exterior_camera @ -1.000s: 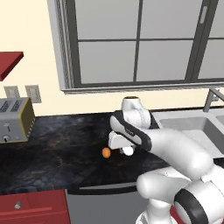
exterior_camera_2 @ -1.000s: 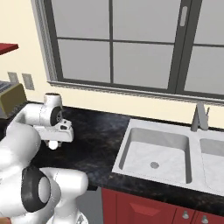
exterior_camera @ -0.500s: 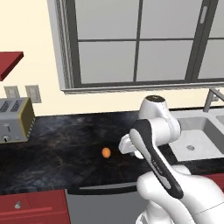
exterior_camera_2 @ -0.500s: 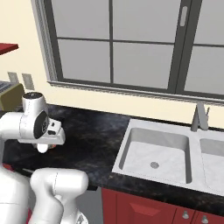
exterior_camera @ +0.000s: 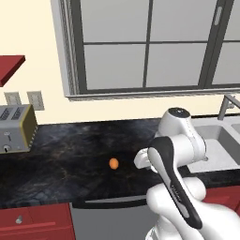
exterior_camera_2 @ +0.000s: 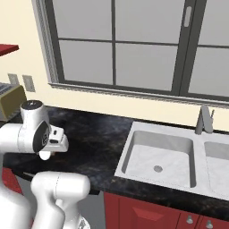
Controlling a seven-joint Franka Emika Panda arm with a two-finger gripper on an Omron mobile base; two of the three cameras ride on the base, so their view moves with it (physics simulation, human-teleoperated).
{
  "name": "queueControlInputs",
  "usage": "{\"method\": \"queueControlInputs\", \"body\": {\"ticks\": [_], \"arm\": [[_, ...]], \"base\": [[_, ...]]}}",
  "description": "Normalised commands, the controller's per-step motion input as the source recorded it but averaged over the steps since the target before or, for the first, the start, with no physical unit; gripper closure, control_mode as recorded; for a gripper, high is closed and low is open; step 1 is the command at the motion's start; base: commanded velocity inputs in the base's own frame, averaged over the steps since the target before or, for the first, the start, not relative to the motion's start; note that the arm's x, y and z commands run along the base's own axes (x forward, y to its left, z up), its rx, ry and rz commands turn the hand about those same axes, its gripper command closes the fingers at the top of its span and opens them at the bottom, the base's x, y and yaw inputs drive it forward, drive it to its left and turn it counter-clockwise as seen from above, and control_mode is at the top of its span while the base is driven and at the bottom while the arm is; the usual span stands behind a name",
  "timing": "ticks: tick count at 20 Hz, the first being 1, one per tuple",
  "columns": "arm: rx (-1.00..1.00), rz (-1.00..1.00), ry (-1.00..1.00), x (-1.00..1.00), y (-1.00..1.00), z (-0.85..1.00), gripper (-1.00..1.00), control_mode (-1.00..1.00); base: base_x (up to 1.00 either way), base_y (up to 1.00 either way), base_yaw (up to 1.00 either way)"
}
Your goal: Gather the eggs and milk located in the vicinity of the sink area and place them right next to the bowl.
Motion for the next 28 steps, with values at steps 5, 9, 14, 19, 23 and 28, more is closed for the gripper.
{"method": "queueControlInputs", "body": {"ticks": [5,9,14,19,23,28], "arm": [[0.0,0.0,0.0,0.0,0.0,0.0,1.0,1.0],[0.0,0.0,0.0,0.0,0.0,0.0,1.0,1.0],[0.0,0.0,0.0,0.0,0.0,0.0,1.0,1.0],[0.0,0.0,0.0,0.0,0.0,0.0,1.0,1.0],[0.0,0.0,0.0,0.0,0.0,0.0,1.0,1.0],[0.0,0.0,0.0,0.0,0.0,0.0,1.0,1.0]], "base": [[-0.05,0.0,0.0],[-0.76,-0.49,-0.17],[-0.27,-1.0,-0.12],[0.0,-1.0,-0.08],[-0.14,-1.0,-0.17],[0.0,-1.0,-0.2]]}}
